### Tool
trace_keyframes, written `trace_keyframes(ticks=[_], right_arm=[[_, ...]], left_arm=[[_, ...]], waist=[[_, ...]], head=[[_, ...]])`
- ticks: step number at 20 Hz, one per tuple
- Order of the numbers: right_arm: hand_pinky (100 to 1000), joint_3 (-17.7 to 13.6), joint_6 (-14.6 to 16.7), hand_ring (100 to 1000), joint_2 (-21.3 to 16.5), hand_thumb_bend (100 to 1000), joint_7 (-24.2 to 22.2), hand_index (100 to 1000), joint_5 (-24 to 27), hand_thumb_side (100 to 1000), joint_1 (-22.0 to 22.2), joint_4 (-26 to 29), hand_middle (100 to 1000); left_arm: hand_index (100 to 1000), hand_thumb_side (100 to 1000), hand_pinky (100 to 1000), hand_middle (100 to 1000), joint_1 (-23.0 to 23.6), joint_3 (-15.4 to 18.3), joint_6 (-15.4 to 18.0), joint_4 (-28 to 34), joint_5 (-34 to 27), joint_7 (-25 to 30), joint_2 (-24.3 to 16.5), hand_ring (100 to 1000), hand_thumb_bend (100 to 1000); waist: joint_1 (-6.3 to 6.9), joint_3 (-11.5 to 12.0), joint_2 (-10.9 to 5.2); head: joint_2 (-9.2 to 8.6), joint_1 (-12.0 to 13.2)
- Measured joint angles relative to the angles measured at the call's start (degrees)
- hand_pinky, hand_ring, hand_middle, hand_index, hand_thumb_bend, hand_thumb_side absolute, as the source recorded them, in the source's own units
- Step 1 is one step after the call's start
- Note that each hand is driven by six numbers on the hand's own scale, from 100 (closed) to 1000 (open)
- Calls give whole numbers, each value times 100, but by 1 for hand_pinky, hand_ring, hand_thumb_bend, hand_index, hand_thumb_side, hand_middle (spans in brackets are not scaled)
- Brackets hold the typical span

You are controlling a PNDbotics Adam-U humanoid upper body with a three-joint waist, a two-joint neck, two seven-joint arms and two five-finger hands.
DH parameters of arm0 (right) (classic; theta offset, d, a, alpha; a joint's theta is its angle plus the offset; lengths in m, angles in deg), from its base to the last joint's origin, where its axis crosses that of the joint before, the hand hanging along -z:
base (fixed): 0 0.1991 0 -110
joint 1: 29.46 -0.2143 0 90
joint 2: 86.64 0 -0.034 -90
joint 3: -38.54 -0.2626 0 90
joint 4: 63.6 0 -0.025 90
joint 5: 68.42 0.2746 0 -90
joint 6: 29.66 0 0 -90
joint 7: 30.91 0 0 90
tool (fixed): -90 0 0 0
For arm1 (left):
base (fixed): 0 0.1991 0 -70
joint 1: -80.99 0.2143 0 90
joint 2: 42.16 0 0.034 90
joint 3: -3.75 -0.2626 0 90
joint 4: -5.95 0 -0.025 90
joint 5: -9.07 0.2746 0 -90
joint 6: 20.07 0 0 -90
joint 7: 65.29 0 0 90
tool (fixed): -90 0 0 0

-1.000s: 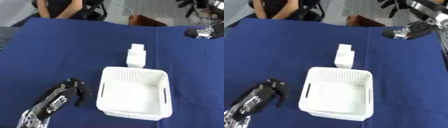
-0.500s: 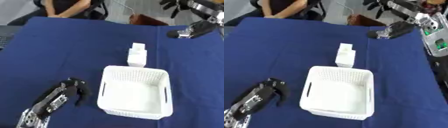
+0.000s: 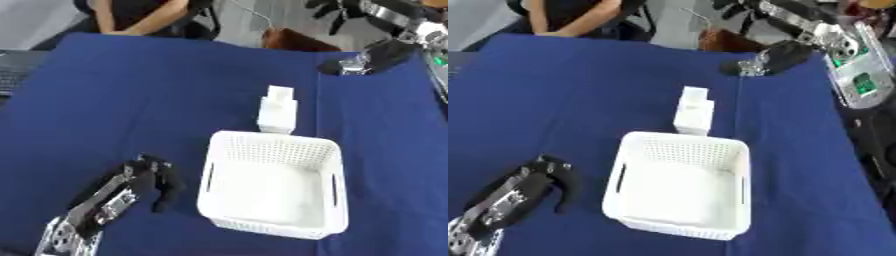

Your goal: Pick up objects on the table and place them in the box.

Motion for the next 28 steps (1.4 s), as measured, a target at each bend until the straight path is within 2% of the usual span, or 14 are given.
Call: trace_keyframes(ticks=[11,28], right_arm=[[654,-122,374,838,620,629,374,965,-1399,528,-80,-721,888],[648,-439,572,831,786,625,572,953,-2491,521,-58,-1369,872]], left_arm=[[666,912,151,407,3,-25,-3,0,-15,47,0,254,100],[667,914,154,408,3,-28,5,0,-16,89,45,254,100]], waist=[[14,69,-8],[33,98,-7]], head=[[24,0],[27,2]])
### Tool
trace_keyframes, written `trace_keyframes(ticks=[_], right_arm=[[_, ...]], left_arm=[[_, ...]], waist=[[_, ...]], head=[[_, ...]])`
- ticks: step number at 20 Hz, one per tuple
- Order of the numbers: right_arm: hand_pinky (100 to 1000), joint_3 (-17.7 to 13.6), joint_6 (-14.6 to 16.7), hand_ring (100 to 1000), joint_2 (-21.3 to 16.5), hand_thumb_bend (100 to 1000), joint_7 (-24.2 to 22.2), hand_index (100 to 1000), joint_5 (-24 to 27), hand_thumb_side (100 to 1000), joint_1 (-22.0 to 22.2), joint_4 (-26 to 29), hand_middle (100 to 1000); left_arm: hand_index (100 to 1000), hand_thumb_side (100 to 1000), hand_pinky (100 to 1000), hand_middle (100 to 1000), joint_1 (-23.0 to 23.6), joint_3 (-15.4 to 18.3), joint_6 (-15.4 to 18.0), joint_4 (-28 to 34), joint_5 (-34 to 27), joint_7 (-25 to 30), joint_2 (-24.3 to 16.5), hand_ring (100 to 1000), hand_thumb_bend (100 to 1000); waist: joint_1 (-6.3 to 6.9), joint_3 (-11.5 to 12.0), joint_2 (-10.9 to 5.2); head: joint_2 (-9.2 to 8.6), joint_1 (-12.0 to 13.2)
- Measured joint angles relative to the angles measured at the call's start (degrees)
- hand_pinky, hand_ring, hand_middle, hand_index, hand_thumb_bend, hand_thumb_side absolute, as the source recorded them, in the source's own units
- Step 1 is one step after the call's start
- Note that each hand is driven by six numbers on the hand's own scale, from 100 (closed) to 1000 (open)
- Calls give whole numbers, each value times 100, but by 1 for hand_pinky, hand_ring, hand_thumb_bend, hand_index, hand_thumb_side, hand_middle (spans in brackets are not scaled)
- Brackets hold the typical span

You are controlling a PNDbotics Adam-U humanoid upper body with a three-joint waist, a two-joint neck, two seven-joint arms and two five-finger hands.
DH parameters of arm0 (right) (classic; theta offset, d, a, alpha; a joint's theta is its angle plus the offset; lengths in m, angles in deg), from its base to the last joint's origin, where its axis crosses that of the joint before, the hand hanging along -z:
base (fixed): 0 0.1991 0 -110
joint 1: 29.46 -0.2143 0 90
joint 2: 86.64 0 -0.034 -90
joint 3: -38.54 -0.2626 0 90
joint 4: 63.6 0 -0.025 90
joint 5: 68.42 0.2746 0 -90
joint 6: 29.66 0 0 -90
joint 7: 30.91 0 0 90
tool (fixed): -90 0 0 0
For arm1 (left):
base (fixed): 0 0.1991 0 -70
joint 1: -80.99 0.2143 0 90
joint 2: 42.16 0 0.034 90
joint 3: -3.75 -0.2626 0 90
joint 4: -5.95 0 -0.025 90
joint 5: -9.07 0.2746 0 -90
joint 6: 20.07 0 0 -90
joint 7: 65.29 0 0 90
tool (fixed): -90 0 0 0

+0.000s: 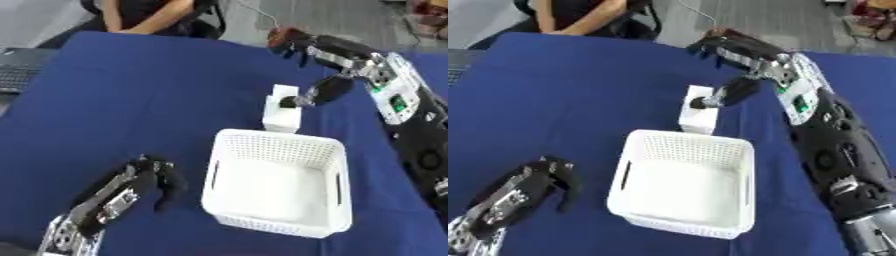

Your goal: Pick up objects on the table and place them in the box.

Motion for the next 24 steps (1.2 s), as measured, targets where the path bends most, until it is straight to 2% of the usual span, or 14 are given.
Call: trace_keyframes(ticks=[10,16,24], right_arm=[[645,-163,89,830,88,622,89,952,-540,519,53,-223,870],[639,-170,140,822,136,617,140,945,-647,521,53,-253,866],[566,-200,151,774,266,607,151,920,-659,526,59,-230,833]], left_arm=[[668,913,155,407,0,-28,7,0,-5,10,1,254,100],[668,914,155,407,-1,-29,-4,0,-7,25,1,254,101],[669,915,155,406,-2,-29,-13,0,-8,36,1,254,102]], waist=[[2,20,3],[1,36,3],[-5,92,3]], head=[[43,1],[43,2],[43,2]])
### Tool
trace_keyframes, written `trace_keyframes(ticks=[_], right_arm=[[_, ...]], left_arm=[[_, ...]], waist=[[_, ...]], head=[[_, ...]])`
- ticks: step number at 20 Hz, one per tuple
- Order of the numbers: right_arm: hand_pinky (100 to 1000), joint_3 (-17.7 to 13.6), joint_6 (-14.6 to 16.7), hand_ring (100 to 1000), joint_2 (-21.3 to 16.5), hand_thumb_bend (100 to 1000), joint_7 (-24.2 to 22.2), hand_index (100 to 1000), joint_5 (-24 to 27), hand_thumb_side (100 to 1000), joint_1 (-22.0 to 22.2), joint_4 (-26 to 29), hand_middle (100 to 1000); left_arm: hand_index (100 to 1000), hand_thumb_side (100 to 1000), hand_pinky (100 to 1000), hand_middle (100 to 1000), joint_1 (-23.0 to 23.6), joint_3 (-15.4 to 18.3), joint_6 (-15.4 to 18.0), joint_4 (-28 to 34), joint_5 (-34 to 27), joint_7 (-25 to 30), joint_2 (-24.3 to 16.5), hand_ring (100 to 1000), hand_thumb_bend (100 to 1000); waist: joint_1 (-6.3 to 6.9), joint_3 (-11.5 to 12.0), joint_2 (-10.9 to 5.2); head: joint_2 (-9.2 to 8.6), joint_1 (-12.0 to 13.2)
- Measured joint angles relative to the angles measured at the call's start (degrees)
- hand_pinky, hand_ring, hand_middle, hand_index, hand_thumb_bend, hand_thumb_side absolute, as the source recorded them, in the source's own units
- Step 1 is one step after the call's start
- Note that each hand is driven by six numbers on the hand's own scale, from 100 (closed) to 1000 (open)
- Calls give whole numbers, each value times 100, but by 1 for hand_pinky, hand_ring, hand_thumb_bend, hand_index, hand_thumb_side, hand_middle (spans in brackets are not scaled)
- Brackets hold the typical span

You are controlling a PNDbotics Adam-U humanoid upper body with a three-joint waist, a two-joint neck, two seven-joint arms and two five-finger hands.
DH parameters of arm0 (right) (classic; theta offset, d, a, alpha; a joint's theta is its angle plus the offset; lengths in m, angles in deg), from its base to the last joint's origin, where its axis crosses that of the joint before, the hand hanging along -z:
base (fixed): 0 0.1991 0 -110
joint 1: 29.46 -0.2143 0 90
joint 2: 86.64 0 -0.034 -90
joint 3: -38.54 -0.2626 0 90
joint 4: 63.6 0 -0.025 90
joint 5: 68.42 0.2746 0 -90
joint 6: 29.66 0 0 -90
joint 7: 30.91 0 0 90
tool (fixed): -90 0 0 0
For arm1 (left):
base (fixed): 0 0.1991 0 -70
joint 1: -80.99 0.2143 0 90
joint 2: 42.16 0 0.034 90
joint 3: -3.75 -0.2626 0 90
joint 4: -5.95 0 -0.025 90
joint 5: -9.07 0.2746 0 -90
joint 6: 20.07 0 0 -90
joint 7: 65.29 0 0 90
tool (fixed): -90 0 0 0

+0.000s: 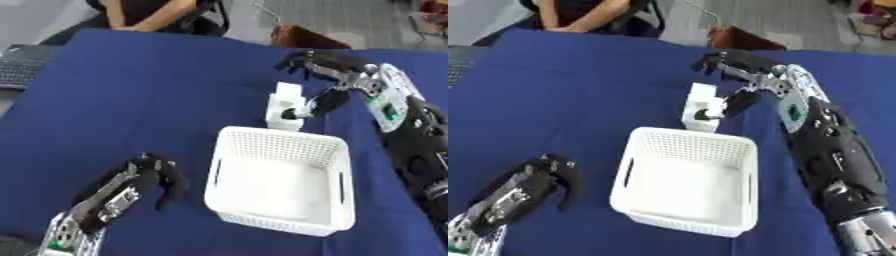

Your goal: Pick up objects on the table and place them in the box.

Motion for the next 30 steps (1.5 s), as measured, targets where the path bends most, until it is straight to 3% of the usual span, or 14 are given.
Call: trace_keyframes(ticks=[8,9,10,11,12,13,15,18,25,26,28,29,30], right_arm=[[569,-45,-14,771,175,593,-14,913,-195,512,38,44,828],[476,-63,-16,721,179,554,-16,890,-245,492,38,33,794],[459,-74,-16,711,186,548,-16,887,-300,489,41,10,789],[248,-86,-16,558,202,451,-16,824,-357,433,48,-5,698],[248,-99,-12,558,221,451,-12,824,-417,433,57,-21,698],[100,-104,-1,384,224,328,-1,724,-477,370,76,-24,563],[100,-104,46,229,225,209,46,631,-607,318,99,-24,452],[100,-103,183,123,225,128,183,536,-787,298,121,-20,344],[100,-102,536,100,223,100,593,413,-1071,320,142,-19,151],[100,-102,576,100,222,100,669,409,-1102,332,143,-19,126],[100,-102,657,100,220,100,845,386,-1161,441,147,-19,100],[100,-102,698,100,220,100,951,342,-1180,546,149,-19,100],[100,-102,738,100,220,100,1072,327,-1194,571,153,-18,100]], left_arm=[[669,916,156,406,-3,-19,-9,0,-44,38,2,254,101],[669,916,156,406,-4,-28,-8,0,-46,40,2,254,101],[669,916,156,406,-4,-36,-7,0,-49,41,3,254,101],[669,917,156,406,-5,-36,-6,0,-50,44,4,253,101],[669,917,156,406,-5,-37,-2,0,-51,47,5,253,101],[669,916,156,406,-5,-37,0,0,-51,50,7,253,100],[669,916,156,406,-5,-37,5,0,-51,53,30,253,101],[669,917,156,406,-5,-37,11,0,-51,59,48,253,101],[669,919,157,405,-8,-37,11,0,-51,60,49,253,101],[669,920,157,405,-8,-37,12,0,-51,60,49,253,101],[669,921,156,405,-8,-37,11,0,-51,60,49,253,101],[669,921,157,405,-8,-37,11,0,-51,60,49,253,101],[669,921,156,405,-8,-37,11,0,-51,60,49,253,101]], waist=[[2,138,20],[2,150,26],[4,164,31],[7,176,35],[9,179,35],[13,189,36],[24,195,41],[25,195,50],[25,172,64],[25,172,65],[25,170,67],[25,170,68],[25,170,68]], head=[[0,-3],[0,-5],[0,-6],[0,-6],[0,-6],[0,-7],[0,-7],[0,-7],[0,-7],[0,-7],[0,-7],[1,-7],[1,-7]])
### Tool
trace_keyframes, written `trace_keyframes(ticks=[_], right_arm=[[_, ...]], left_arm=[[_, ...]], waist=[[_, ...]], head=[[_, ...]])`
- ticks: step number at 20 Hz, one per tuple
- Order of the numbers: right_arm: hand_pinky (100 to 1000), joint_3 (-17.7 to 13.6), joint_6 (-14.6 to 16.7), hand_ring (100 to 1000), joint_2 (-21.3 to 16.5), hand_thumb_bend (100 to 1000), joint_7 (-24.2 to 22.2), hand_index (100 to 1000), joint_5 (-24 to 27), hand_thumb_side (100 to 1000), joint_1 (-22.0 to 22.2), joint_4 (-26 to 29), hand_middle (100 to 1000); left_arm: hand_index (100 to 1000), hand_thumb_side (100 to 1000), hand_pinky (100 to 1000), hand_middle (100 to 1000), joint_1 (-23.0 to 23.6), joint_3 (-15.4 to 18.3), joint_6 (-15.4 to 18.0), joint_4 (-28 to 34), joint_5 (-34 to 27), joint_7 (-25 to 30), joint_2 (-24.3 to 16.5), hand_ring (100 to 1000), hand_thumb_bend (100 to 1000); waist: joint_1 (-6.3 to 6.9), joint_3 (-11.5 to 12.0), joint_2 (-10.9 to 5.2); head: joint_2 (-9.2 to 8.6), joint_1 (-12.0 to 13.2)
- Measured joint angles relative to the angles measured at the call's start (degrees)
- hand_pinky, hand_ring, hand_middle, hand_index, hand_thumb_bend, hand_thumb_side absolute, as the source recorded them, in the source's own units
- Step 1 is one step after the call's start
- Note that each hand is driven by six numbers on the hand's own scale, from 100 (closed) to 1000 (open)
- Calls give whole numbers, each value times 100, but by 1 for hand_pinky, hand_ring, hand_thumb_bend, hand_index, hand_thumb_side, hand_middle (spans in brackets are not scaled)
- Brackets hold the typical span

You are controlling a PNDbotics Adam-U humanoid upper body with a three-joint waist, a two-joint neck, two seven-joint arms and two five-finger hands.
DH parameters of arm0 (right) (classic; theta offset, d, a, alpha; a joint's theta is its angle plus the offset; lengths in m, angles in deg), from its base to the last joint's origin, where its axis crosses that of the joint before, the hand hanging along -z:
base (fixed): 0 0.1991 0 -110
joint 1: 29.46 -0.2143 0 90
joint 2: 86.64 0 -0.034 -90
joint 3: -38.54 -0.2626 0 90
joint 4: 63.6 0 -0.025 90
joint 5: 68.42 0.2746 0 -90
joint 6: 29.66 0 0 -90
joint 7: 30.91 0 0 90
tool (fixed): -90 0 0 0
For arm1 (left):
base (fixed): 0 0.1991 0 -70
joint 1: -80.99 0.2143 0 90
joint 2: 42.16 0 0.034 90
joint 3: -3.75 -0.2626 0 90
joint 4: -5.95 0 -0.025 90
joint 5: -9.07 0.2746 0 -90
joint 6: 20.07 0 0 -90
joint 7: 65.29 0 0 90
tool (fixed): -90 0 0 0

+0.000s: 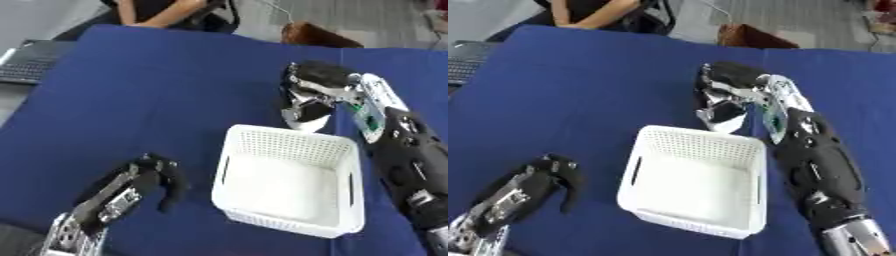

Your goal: Pick up objects on the table and place them in the box.

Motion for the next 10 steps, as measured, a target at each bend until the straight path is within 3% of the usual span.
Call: trace_keyframes(ticks=[4,10], right_arm=[[100,0,125,100,-1,100,525,229,-8,725,44,6,100],[100,17,265,100,-6,100,952,193,-114,722,44,-9,100]], left_arm=[[669,921,157,405,-1,0,0,0,0,0,1,253,101],[670,920,157,405,-1,0,0,0,0,0,1,253,100]], waist=[[0,-1,3],[-1,-6,3]], head=[[1,0],[1,0]])
